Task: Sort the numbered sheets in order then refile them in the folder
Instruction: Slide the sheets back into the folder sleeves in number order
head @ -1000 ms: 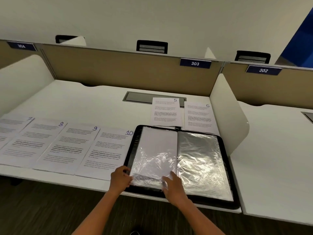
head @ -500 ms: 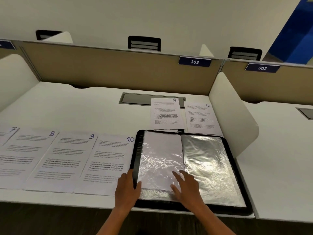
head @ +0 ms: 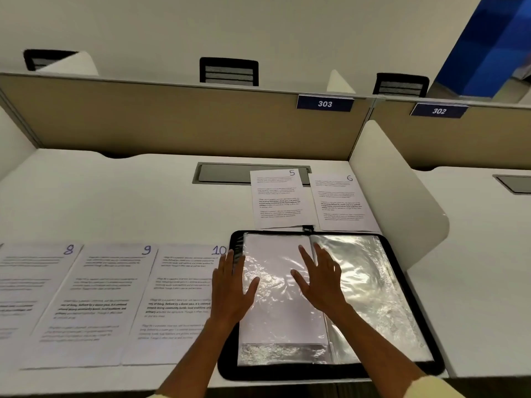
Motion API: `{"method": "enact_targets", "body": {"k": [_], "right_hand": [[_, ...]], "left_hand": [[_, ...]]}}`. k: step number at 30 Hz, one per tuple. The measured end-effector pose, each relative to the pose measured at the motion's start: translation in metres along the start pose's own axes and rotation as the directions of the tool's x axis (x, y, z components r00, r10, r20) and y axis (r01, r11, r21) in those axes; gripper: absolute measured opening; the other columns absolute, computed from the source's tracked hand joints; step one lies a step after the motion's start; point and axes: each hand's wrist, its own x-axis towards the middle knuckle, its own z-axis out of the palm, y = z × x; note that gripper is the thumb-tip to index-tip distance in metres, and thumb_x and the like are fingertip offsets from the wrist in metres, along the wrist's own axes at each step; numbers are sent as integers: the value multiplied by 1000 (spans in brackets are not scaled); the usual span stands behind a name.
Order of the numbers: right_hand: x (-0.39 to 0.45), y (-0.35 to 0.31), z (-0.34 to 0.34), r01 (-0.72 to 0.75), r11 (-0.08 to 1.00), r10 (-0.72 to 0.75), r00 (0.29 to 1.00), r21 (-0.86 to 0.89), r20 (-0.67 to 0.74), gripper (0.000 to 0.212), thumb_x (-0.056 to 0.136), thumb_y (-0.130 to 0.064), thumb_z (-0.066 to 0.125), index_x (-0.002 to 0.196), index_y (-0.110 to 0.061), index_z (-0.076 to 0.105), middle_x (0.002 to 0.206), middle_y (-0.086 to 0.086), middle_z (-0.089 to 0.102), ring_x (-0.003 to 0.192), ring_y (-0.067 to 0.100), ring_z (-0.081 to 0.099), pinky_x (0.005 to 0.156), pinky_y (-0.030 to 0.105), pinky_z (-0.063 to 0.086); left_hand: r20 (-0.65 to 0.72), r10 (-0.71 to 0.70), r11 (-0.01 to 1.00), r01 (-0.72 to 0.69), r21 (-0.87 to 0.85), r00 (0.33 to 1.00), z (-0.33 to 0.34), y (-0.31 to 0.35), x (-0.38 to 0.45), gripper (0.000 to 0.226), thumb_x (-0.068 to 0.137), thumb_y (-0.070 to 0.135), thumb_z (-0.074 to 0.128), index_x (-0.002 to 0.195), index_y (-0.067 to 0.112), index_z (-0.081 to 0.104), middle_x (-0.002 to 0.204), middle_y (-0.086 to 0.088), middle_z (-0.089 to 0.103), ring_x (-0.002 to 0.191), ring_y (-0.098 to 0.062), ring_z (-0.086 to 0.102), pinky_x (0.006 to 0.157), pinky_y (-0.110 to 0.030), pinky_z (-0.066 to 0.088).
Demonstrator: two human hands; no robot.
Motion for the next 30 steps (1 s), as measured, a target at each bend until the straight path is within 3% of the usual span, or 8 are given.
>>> {"method": "enact_targets", "body": {"k": [4, 10, 15, 20, 30], "right_hand": [[29, 1, -5, -16, 1000, 16, 1000, 13, 2, 82, 88, -79, 9, 155, -34, 28, 163, 11, 21, 149, 35, 23, 113, 57, 25], [76, 18, -10, -28, 1000, 28, 999, -6, 22, 84, 82, -80, 7, 157, -41, 14, 166, 8, 6, 152, 30, 9, 117, 56, 16], [117, 32, -6, -41, 999, 41, 998, 12, 43, 98, 72, -88, -10, 156, -42, 12, 166, 10, 7, 152, 31, 11, 118, 53, 12], [166, 44, -2, -75, 997, 72, 992, 24, 107, 68, 95, -70, 26, 156, -42, 13, 166, 12, 7, 151, 31, 14, 117, 53, 15], [233, 56, 18, -141, 990, 139, 983, 5, 120, 55, 101, -54, 37, 153, -38, 30, 161, 11, 19, 138, 32, 32, 110, 49, 26]], "left_hand": [[40, 19, 1000, -19, -20, 999, 17, 8, 29, 78, 90, 67, 29, 153, 21, 27, 164, -1, 7, 151, -17, -2, 121, -46, 9], [89, 53, 998, -55, 12, 995, 45, 21, 71, 81, 92, 71, 20, 155, 20, 21, 164, -2, -1, 151, -18, -6, 121, -42, 2], [108, 67, 997, -72, 42, 992, 69, 23, 109, 78, 93, 68, 22, 156, 22, 12, 164, 1, -5, 150, -16, -11, 121, -44, 0], [105, 38, 992, -50, 119, 994, 92, 22, 154, 79, 95, 67, 20, 156, 19, 14, 164, -1, -2, 151, -18, -6, 121, -48, 5], [120, -37, 980, 13, 197, 992, 120, 22, 193, 85, 92, 72, 17, 156, 18, 11, 164, -3, -1, 151, -20, -3, 122, -50, 6]]}}
